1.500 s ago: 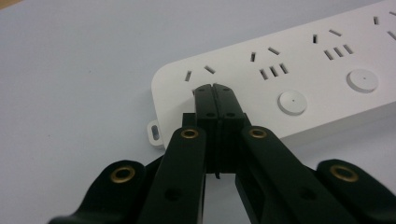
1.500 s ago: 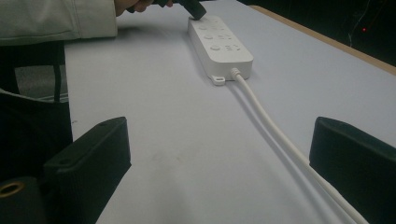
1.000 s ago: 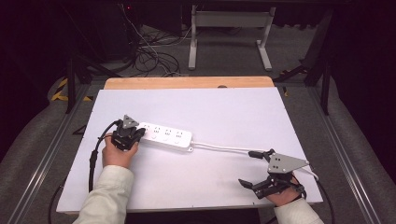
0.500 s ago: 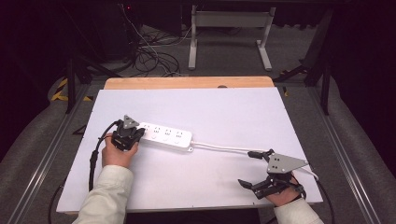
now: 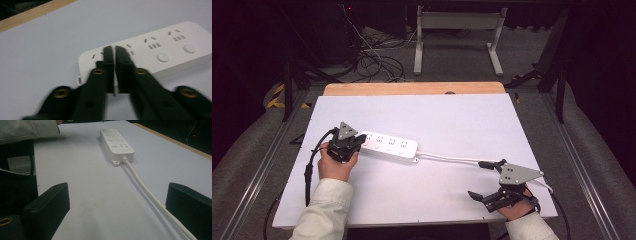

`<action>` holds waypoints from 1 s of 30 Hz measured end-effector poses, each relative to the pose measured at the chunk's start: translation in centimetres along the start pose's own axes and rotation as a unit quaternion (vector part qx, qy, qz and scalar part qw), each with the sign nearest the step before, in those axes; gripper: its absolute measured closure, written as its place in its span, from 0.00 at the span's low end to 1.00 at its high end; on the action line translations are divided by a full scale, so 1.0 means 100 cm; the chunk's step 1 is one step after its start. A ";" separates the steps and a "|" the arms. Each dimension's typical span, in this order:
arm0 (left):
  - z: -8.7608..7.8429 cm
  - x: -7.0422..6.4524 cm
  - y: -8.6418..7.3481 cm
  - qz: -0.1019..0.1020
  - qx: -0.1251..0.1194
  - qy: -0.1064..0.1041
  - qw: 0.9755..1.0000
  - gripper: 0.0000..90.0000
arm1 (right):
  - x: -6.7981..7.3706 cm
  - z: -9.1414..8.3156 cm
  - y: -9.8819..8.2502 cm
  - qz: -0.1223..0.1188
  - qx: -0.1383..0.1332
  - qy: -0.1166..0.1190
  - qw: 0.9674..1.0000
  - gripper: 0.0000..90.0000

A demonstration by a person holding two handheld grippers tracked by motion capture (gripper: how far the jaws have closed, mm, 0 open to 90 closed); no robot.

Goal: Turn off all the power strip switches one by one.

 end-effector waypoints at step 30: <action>-0.088 -0.058 -0.056 0.037 -0.115 -0.042 0.992 0.25 | -0.001 -0.003 0.001 0.008 -0.006 -0.008 1.000 0.07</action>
Point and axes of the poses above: each handheld gripper's, and its own axes: z roughly forward along the jaws, y roughly out of its top, x roughly to its left, the point moved 6 cm from there along z, roughly forward along the jaws, and after that the axes turned 12 degrees about z, right-handed, at the moved point
